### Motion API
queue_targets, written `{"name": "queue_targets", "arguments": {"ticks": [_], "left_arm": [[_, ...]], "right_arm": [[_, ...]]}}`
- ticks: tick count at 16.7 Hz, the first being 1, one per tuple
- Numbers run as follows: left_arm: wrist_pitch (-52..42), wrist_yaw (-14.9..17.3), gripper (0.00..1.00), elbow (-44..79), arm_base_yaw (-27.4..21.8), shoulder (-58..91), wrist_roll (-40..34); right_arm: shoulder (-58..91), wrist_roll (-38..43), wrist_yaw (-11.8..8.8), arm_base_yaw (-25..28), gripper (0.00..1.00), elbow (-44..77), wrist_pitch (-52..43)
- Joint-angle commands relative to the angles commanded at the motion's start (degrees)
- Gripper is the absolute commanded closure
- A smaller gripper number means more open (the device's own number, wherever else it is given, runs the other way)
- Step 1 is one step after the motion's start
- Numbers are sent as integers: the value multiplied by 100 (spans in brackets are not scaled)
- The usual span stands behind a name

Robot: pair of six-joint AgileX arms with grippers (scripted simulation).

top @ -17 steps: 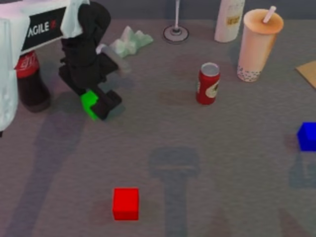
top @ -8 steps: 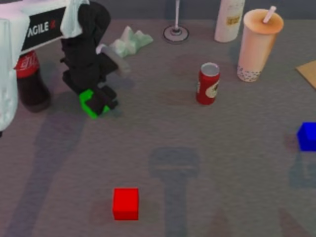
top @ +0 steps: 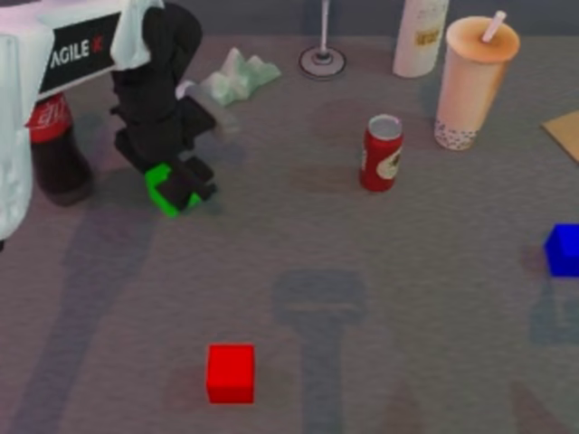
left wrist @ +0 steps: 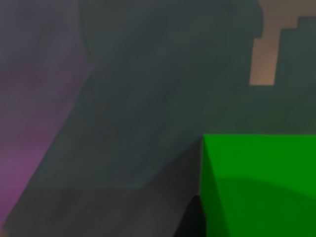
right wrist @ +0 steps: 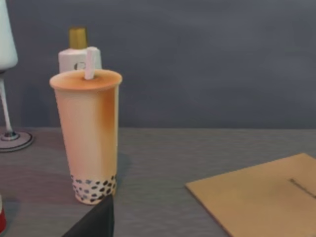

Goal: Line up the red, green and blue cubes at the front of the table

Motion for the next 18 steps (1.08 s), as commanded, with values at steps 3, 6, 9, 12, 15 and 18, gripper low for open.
{"name": "queue_targets", "arguments": {"ticks": [3,6,9,12,15,18], "left_arm": [[-238,-2,100,231,3,-26,18],[-926,-4,100,741,53,-131,11],[-1373,-3,100,1122,104,-240,-8],[-1400,-3,100,1147,108,-253,-9],[-1350,-9,100,1052,-8,-313,9],[-1158,-18,100,496,-573,-762,67]], "right_arm": [[0,0,0,0,0,0,0],[0,0,0,0,0,0,0],[0,0,0,0,0,0,0],[0,0,0,0,0,0,0],[0,0,0,0,0,0,0],[0,0,0,0,0,0,0]]}}
